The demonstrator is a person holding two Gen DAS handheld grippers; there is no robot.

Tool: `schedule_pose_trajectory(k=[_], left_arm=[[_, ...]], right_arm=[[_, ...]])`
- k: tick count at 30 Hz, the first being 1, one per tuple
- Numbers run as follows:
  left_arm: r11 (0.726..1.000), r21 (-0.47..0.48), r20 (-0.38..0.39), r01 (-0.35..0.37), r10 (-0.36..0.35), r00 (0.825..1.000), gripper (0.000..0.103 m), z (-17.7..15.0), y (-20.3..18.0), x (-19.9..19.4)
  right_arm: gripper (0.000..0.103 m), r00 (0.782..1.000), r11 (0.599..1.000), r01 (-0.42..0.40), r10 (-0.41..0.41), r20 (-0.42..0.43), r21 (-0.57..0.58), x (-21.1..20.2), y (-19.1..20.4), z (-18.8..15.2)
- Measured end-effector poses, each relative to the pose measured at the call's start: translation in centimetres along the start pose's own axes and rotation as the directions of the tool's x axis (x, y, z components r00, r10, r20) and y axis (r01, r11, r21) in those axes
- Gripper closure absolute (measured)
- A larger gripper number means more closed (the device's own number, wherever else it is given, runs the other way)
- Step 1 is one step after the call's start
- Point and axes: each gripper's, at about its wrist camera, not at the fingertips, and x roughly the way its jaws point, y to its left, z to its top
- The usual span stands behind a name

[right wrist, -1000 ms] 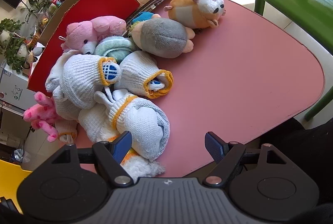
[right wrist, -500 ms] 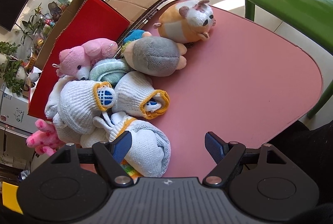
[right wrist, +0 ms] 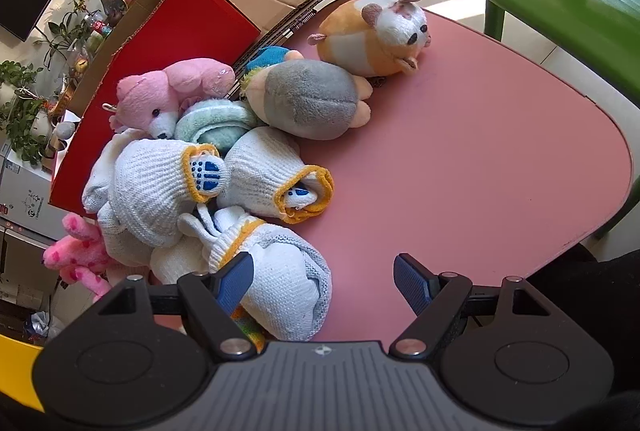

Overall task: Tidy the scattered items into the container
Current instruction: 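Lower left tool onto the rainbow-sweater white plush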

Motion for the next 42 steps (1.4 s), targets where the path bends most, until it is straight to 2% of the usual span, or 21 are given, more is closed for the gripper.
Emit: schedule_pose_trajectory(k=[7,13,18,22,32,36,42], left_arm=[[0.999,-0.010,0.006,-0.048,0.048,0.999,0.000,-0.2,1.9,-1.0],[0.996,-0.004,0.012,-0.085,0.086,0.996,0.000,-0.5,2.8,-1.6],[0.999,0.028,0.034,-0.041,0.040,0.999,0.000,-0.2,2.2,-1.9],[0.998,0.059,0.048,-0.037,0.034,0.998,0.000,-0.1,1.2,-1.4],[0.997,0.040,0.043,-0.058,0.057,0.997,0.000,0.5,0.7,0.9],[0.995,0.033,0.050,-0.095,0.094,0.994,0.000,0.5,0.9,1.5],[0.990,-0.029,0.048,-0.135,0.137,0.989,0.000,0.0,1.8,1.6]], right_arm=[[0.025,1.000,1.000,-0.001,0.001,-0.008,-0.010,0.5,0.4,-0.4],[0.025,0.999,0.999,-0.041,0.040,-0.008,-0.036,0.8,1.1,-0.7],[0.025,0.997,0.996,-0.077,0.078,-0.002,-0.047,1.2,1.5,-0.5],[0.025,0.995,0.993,-0.102,0.102,0.007,-0.060,1.5,1.9,-0.5],[0.034,0.995,0.990,-0.103,0.103,-0.002,-0.100,3.2,2.8,-0.6],[0.036,0.995,0.988,-0.099,0.101,0.010,-0.118,3.7,3.4,-0.9],[0.042,0.997,0.989,-0.082,0.083,0.000,-0.119,3.6,3.9,-1.2]])
